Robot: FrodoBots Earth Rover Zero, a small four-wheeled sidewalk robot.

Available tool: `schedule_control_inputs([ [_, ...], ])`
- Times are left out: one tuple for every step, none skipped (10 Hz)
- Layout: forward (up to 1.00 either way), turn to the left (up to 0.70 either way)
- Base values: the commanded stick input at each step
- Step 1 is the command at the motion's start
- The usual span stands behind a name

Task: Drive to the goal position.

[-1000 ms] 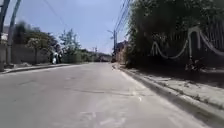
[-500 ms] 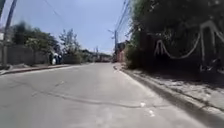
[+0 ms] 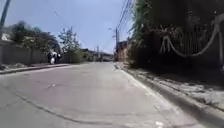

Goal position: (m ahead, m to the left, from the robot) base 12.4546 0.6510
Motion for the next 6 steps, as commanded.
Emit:
schedule_control_inputs([
  [1.0,-0.02],
  [1.0,-0.02],
  [1.0,-0.02],
  [1.0,-0.02],
  [1.0,-0.02],
  [1.0,-0.02],
])
